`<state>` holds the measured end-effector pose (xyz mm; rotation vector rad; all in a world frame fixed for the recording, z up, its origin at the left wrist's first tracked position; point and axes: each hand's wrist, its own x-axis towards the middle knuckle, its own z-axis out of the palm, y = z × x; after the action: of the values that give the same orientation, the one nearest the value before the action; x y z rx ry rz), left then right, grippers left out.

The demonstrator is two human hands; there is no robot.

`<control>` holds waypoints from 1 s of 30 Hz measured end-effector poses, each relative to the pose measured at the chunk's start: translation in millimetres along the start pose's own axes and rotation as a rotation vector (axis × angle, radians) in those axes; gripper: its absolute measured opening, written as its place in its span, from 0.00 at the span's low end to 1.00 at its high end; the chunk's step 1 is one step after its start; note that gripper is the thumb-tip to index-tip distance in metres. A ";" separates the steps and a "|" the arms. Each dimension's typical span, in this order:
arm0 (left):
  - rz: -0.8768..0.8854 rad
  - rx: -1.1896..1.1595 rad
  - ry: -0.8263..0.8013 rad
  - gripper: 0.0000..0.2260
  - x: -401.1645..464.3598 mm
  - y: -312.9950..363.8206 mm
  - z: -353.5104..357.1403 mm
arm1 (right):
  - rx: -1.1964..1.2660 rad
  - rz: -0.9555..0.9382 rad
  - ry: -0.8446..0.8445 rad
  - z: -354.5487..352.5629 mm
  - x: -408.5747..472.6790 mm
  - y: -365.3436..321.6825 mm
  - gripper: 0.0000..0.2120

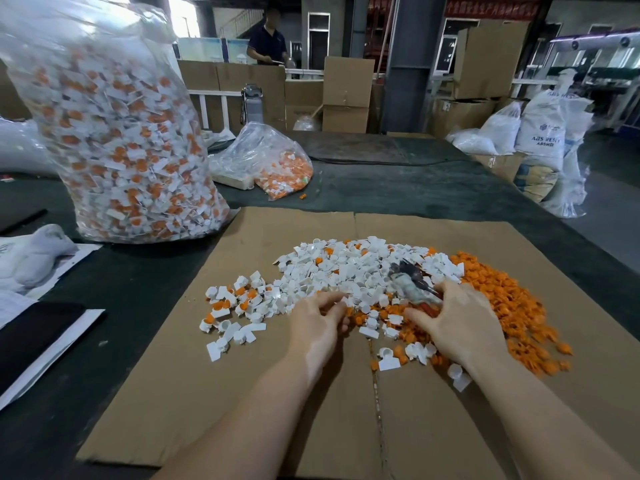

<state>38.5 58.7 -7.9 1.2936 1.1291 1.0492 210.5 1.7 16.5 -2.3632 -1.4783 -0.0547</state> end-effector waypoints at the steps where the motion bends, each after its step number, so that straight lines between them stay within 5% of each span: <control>1: 0.023 0.042 -0.011 0.10 0.1 -2.3 0.2 | -0.064 -0.001 0.015 3.6 1.2 3.8 0.30; 9: 0.092 0.150 -0.014 0.06 2.2 -8.9 -1.7 | -0.352 -0.021 0.093 8.8 -2.0 2.7 0.29; 12: 0.058 0.083 -0.008 0.05 2.1 -8.6 -0.4 | -0.015 -0.337 0.258 15.0 -11.6 -13.6 0.16; 16: 0.033 0.017 -0.029 0.05 -0.9 -6.5 0.0 | 0.307 -0.586 0.235 32.2 -29.0 -36.4 0.10; 23: 0.137 0.195 -0.163 0.16 -6.0 -9.8 -2.6 | 0.472 -0.432 0.224 43.9 -31.3 -41.0 0.03; 30: 0.208 0.260 -0.128 0.14 -4.7 -14.6 -0.5 | 0.502 -0.395 0.302 42.0 -34.0 -36.7 0.06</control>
<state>36.6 53.8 -22.4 1.6896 1.0756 0.9759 156.4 -0.1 -20.2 -1.5765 -1.5619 -0.1173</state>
